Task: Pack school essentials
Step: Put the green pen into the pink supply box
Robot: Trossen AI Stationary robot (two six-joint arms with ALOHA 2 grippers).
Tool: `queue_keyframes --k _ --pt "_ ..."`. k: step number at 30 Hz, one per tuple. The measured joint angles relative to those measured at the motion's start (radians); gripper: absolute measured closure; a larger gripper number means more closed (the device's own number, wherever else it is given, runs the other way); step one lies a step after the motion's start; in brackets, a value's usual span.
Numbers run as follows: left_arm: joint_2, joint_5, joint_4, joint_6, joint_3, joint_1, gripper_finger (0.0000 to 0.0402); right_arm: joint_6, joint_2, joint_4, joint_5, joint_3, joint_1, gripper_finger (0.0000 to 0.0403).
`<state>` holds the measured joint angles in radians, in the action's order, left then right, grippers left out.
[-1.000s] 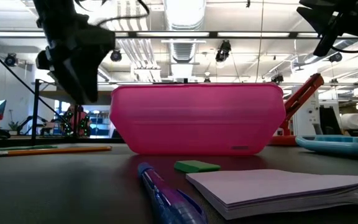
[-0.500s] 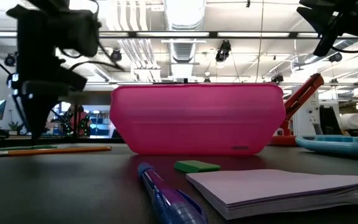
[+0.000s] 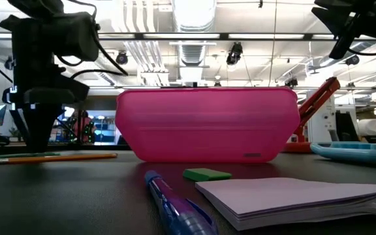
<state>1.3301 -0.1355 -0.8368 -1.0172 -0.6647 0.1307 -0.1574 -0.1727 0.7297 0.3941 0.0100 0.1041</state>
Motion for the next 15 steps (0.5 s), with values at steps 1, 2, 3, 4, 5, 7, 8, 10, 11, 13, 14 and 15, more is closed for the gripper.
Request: queue_keyframes --k 1,2,3,4,5,7,8,10,11,13,14,15 --pt "0.004 -0.001 0.006 0.0 0.001 0.0 0.0156 0.0 0.0 0.0 0.0 0.0 0.0 0.0332" --pt "0.009 -0.002 0.008 0.0 0.004 0.0 0.0156 0.0 0.0 0.001 0.0 0.0 0.0 0.0332" --pt "0.015 -0.004 0.012 0.0 0.007 0.0 0.0156 0.0 0.0 0.0 0.0 0.0 0.0 0.0332" --pt "0.024 -0.005 0.022 -0.001 0.012 0.0 0.0156 0.0 0.0 0.0 0.0 0.0 0.0 0.0332" --pt "0.034 -0.005 0.031 -0.001 0.014 0.0 0.0156 0.0 0.0 0.001 0.0 0.0 0.0 0.0332" --pt "0.058 -0.004 0.037 -0.01 0.016 0.0 0.0156 0.0 0.0 0.0 0.0 0.0 0.0 0.0332" --pt "0.067 -0.004 0.037 -0.015 0.014 0.0 0.0156 0.0 0.0 0.0 0.0 0.0 0.0 0.0332" --pt "0.084 -0.004 0.04 -0.017 0.013 0.0 0.0156 0.0 0.0 0.001 0.0 0.0 0.0 0.0332" --pt "0.09 -0.005 0.042 -0.017 0.013 0.0 0.0156 0.0 0.0 0.0 0.0 0.0 0.0 0.0332" --pt "0.096 -0.005 0.042 -0.017 0.011 0.0 0.0158 0.0 0.0 0.001 0.0 0.0 0.0 0.0332" --pt "0.099 -0.004 0.042 -0.017 0.01 0.0 0.0161 0.0 0.0 0.0 0.0 0.0 0.0 0.0332" --pt "0.099 -0.004 0.042 -0.017 0.008 0.001 0.0168 0.0 0.0 0.0 0.0 0.0 0.0 0.0332"
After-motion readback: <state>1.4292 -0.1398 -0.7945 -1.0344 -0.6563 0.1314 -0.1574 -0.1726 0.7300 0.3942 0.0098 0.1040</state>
